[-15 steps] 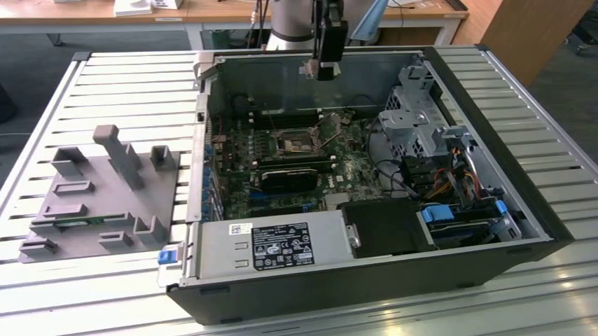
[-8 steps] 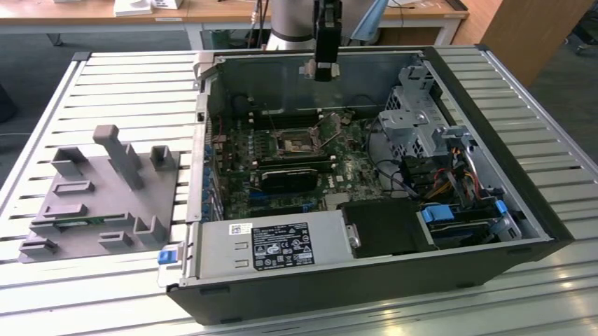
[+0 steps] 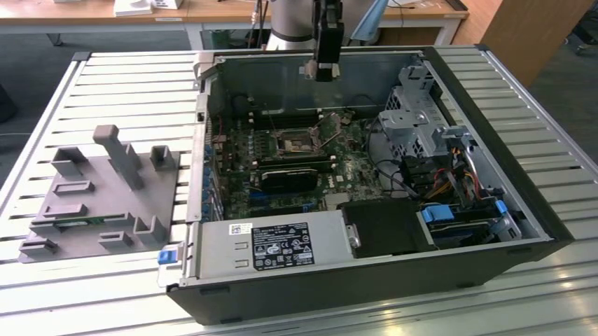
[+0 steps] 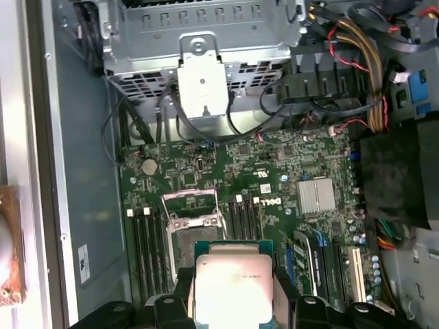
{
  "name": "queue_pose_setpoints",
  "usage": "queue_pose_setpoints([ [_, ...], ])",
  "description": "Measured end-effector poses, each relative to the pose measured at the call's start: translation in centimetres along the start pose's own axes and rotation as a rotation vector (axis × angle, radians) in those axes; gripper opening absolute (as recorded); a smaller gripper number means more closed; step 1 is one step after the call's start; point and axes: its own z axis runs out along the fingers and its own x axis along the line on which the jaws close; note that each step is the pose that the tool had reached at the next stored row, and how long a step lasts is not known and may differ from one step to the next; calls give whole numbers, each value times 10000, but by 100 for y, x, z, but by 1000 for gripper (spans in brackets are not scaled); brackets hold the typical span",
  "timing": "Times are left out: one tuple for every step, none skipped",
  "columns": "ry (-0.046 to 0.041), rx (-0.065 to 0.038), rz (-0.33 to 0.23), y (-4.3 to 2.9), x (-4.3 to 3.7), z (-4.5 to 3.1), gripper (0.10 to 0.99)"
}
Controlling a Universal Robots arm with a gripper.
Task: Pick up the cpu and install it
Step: 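Place the cpu into insertion slot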
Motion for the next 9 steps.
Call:
queue_pose_setpoints([
  [9,-4,-196,0,0,3,541],
  [18,-8,-375,0,0,6,541],
  [27,-12,-549,-1,0,10,541],
  [36,-16,-680,-8,-1,17,541],
  [44,-17,-744,-13,-1,22,541],
  [57,-16,-777,-14,-1,28,541],
  [73,-14,-794,-15,-1,34,541],
  [86,-12,-801,-15,-1,40,541],
  [88,-9,-802,-15,0,49,541],
])
